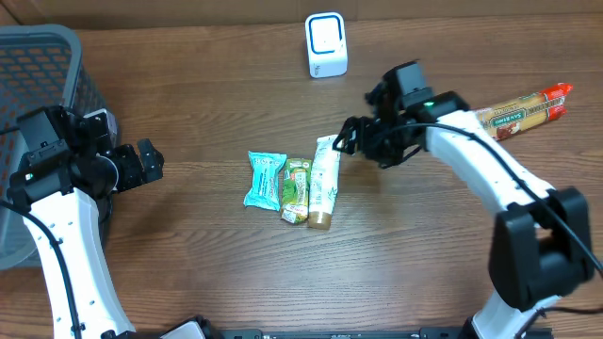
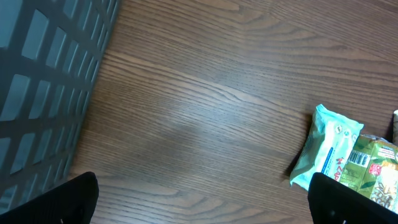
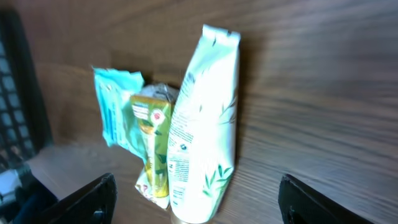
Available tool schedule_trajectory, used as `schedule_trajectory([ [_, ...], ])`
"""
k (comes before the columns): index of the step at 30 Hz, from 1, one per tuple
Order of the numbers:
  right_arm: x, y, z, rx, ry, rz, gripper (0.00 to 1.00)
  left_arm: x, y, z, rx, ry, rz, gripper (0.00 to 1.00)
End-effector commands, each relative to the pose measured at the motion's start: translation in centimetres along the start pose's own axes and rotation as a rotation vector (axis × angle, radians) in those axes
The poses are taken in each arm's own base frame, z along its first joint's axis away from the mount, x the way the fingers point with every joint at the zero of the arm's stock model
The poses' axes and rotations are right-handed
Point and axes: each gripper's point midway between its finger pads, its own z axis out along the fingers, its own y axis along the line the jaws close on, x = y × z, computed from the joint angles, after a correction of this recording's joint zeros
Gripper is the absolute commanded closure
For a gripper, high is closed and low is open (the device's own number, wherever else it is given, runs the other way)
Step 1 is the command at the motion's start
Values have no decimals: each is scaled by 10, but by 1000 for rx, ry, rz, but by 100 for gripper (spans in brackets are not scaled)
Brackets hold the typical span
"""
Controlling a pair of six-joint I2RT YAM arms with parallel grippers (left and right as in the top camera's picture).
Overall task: Scan the item barcode
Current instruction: 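Reach the right gripper to the white tube and grasp it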
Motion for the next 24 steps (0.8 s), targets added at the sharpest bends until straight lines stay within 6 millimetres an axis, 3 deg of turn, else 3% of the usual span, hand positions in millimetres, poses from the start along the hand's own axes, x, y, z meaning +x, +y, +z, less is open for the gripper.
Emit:
schedule_trajectory([
  [1, 1, -6, 30, 24, 44, 33, 16, -3, 2, -1, -4, -7, -23, 1],
  [6, -8, -16, 63, 6, 49, 91, 22, -3, 2, -1, -4, -7, -23, 1],
  [15, -44, -12, 66, -13, -89, 70, 38, -3, 2, -1, -5, -6, -23, 0],
  [24, -44, -16, 64, -6, -90, 80, 84, -3, 2, -1, -4, -7, -23, 0],
])
